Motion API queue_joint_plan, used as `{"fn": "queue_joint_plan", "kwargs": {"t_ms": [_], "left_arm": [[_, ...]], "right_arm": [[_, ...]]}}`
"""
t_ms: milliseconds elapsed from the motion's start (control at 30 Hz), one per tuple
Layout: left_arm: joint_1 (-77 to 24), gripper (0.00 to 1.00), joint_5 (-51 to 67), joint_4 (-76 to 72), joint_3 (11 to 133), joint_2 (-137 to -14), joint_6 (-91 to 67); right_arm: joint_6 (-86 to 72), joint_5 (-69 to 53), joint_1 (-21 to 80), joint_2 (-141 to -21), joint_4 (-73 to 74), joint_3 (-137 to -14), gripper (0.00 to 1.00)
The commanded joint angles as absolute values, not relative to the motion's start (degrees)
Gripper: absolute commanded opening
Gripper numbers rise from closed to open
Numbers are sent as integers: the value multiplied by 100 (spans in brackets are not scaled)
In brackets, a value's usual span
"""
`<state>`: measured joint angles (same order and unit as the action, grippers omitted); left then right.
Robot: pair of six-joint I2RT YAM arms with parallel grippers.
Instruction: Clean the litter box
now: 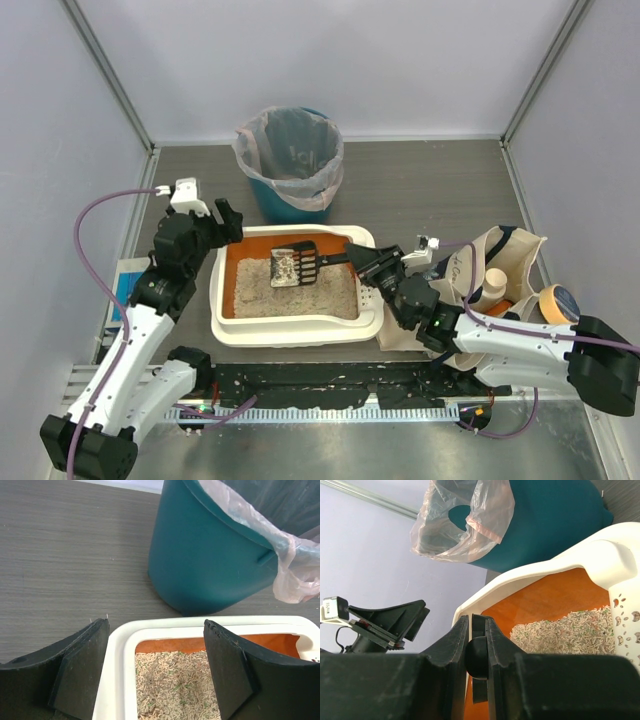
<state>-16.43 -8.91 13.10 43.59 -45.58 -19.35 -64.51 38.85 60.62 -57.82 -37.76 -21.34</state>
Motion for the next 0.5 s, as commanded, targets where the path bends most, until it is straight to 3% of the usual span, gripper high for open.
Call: {"fn": "queue_joint_plan", "kwargs": {"t_ms": [0, 167, 300, 467], "left_arm": [[-1617, 80, -678, 773, 4448, -4448, -1871], [-1617, 80, -667, 1098, 4395, -4246, -2013], [-1617, 81, -721, 1116, 4429, -4175, -2013], [-1626, 81, -650, 1230, 4482, -4175, -2030]], "right_arm": [[-6372, 4148, 6038, -5678, -3859, -2109, 1], [-6681, 4315, 5941, -5318, -4262, -1627, 1], [-6179, 3868, 5941, -5239, -3124, -2275, 1], [-6058, 4104, 5941, -4808, -3693, -1968, 1]]}}
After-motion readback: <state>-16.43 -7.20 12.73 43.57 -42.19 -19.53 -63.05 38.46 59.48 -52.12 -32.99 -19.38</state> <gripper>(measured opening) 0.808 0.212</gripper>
